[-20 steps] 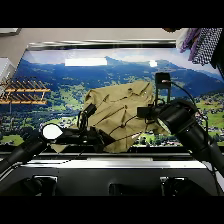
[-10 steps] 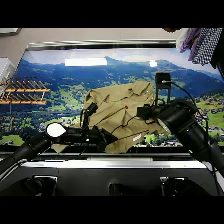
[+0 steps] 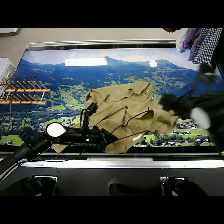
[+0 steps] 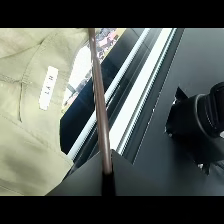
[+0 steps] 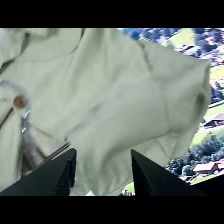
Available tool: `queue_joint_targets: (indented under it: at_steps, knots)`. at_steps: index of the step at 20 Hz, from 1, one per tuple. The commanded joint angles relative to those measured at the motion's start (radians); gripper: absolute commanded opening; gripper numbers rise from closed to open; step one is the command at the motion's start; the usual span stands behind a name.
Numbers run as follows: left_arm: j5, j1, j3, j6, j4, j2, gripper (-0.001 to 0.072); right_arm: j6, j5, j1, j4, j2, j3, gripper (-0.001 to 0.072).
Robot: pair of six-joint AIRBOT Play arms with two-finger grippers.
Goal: Fold the clothes and pants, and hang the long-sleeved shirts on hangers.
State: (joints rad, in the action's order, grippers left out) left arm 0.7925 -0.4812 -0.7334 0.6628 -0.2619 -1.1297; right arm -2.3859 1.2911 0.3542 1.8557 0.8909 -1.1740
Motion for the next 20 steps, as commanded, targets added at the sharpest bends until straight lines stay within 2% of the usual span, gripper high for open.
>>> queue_joint_targets:
  at_steps: [1, 2, 4, 6, 7, 8, 10, 11, 12, 14, 16, 20]
  knots:
    - [0.003, 0.0, -0.001, -0.006, 0.0, 0.0, 0.0016, 0.315, 0.016, -0.336, -0.292, 0.01, -0.038, 0.042]
    - [0.007, 0.0, -0.001, -0.006, 0.0, 0.0, 0.0016, 0.499, 0.043, -0.454, -0.417, 0.042, -0.038, 0.0419]
    - [0.02, 0.0, -0.001, -0.01, 0.0, 0.0, 0.0017, 0.955, 0.17, -0.643, -0.634, 0.139, -0.038, 0.0382]
    - [0.031, 0.0, -0.001, -0.01, -0.003, 0.0, 0.0017, 1.331, 0.277, -0.7, -0.646, 0.216, -0.037, 0.0399]
    - [0.037, 0.0, -0.001, -0.01, -0.004, 0.0, 0.0017, 1.485, 0.263, -0.7, -0.641, 0.24, -0.037, 0.0474]
    - [0.037, 0.0, -0.001, -0.009, -0.004, 0.0, 0.0017, 1.624, 0.233, -0.686, -0.643, 0.261, -0.037, 0.0514]
    - [0.037, 0.0, -0.001, -0.01, -0.004, 0.0, 0.0018, 1.95, 0.2, -0.637, -0.645, 0.296, -0.037, 0.0521]
    - [0.037, 0.0, -0.001, -0.01, -0.004, 0.0, 0.0018, 2.081, 0.169, -0.612, -0.647, 0.312, -0.037, 0.0521]
    - [0.037, 0.0, -0.001, -0.01, -0.005, 0.0, 0.0018, 2.136, 0.134, -0.592, -0.653, 0.33, -0.037, 0.0521]
    - [0.037, 0.0, -0.001, -0.01, -0.016, 0.0, 0.0018, 2.151, 0.141, -0.586, -0.736, 0.377, -0.037, 0.0526]
    - [0.037, 0.0, -0.001, -0.01, -0.042, 0.0, 0.0018, 2.201, 0.176, -0.586, -0.744, 0.412, -0.037, 0.0538]
    - [0.037, 0.0, -0.001, -0.009, -0.045, 0.0, 0.0018, 2.263, 0.148, -0.586, -0.782, 0.446, -0.037, 0.054]
